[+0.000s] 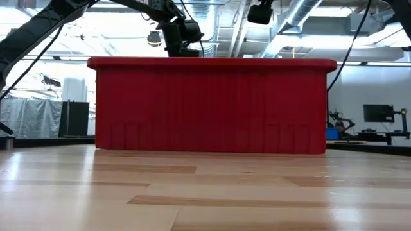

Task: Pick and place slides into bin
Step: Put the black slide into the red container, then return to Home Position

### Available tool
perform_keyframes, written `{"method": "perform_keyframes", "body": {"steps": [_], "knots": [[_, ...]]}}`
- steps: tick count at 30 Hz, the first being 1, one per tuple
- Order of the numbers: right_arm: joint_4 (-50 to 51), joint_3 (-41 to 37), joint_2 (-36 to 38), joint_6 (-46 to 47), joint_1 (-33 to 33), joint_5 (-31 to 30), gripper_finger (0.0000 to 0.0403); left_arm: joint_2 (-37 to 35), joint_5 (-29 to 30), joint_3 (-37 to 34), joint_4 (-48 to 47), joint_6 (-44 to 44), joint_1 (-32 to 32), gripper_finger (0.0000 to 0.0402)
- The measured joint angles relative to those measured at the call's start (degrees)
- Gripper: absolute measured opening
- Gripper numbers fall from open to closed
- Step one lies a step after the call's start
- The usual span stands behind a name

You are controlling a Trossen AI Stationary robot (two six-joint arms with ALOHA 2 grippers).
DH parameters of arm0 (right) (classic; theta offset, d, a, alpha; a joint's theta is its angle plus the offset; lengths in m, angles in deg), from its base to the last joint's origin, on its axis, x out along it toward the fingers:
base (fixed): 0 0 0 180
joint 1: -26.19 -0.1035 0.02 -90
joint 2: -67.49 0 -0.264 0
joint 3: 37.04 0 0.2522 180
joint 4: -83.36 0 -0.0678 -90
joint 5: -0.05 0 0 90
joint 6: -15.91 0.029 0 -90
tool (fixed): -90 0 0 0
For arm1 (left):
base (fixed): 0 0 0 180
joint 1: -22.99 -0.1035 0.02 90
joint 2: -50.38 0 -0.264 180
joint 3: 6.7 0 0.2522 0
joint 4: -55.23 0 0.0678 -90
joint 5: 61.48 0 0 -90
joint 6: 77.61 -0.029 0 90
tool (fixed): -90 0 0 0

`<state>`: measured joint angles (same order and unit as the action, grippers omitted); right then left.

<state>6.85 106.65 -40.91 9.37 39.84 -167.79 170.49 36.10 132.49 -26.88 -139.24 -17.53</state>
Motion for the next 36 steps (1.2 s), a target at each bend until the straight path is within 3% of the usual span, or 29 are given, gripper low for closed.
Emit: {"method": "perform_keyframes", "body": {"steps": [18,30,36], "knots": [[0.0,0.0,0.0,0.0,0.0,0.1,0.026,0.0,-4.6,0.0,-0.1,5.8,-1.9,0.0115],[0.0,0.0,0.0,0.0,0.0,0.7,0.026,0.0,-3.3,0.0,0.0,6.5,-2.0,0.0142],[0.0,0.0,0.0,0.0,0.0,0.8,0.026,0.0,0.4,0.0,0.0,8.3,-2.1,0.0142]]}}
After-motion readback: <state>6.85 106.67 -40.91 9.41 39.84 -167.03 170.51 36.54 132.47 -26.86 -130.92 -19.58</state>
